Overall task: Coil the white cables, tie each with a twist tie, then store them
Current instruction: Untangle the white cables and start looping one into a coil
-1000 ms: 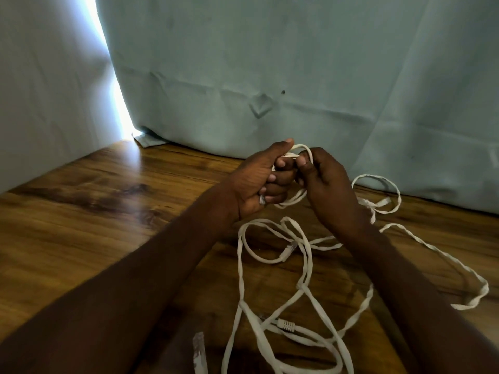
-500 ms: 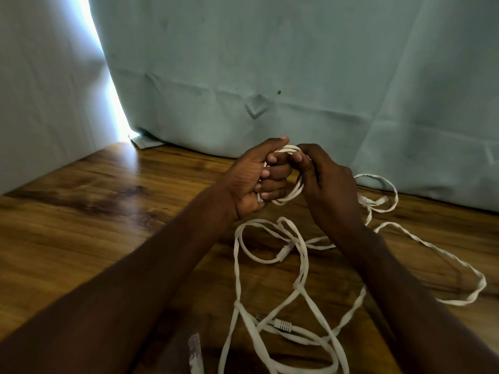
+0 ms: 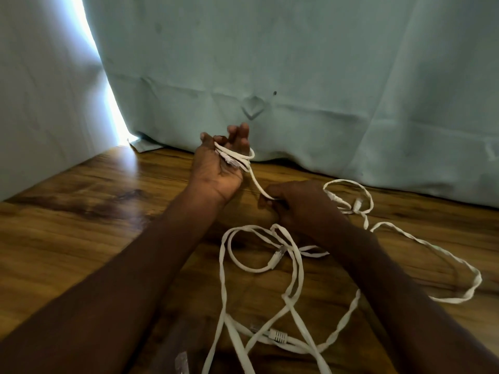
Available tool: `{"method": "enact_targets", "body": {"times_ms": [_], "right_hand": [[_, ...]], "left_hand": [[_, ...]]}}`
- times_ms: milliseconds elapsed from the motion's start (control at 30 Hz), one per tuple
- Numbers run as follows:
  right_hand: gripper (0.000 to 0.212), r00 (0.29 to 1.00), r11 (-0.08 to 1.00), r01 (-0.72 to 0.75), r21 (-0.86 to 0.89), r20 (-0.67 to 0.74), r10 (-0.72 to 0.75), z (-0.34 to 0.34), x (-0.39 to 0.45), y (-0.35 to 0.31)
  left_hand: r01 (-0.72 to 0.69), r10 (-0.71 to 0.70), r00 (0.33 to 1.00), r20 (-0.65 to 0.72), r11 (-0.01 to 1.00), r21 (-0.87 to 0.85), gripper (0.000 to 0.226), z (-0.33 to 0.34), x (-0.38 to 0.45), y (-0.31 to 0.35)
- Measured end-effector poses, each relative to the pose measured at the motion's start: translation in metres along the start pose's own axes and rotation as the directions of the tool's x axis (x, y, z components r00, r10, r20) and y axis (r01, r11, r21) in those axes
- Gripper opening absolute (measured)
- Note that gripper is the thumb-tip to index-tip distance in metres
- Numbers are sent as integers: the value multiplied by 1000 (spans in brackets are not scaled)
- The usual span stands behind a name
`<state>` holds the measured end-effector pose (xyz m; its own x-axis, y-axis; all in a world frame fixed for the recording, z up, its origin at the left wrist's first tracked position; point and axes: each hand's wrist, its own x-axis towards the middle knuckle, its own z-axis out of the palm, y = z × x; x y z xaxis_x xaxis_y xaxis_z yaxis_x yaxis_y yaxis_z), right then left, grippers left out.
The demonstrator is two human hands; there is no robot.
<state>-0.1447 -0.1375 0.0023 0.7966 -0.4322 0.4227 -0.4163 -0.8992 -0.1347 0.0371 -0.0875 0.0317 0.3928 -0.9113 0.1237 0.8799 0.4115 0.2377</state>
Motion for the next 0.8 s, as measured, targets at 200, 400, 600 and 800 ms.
{"method": "enact_targets", "body": {"times_ms": [200, 400, 600, 800], "right_hand": [[39, 977, 994, 105, -38, -182, -110, -6, -1, -13], [17, 933, 995, 2, -101, -359, -38, -14, -5, -11], [16, 927, 984, -32, -173, -374, -35, -17, -7, -10], [20, 884, 974, -209, -90, -443, 148, -25, -12, 4]], "left_hand": [[-177, 61, 983, 171, 518, 837, 44, 9, -15, -25], [-500, 48, 836, 546, -342, 796, 38, -20, -11, -33], [-461, -90, 879, 468, -407, 788, 54, -14, -11, -21], [-221, -212, 955, 208, -39, 975, 60, -4, -19, -13]]}}
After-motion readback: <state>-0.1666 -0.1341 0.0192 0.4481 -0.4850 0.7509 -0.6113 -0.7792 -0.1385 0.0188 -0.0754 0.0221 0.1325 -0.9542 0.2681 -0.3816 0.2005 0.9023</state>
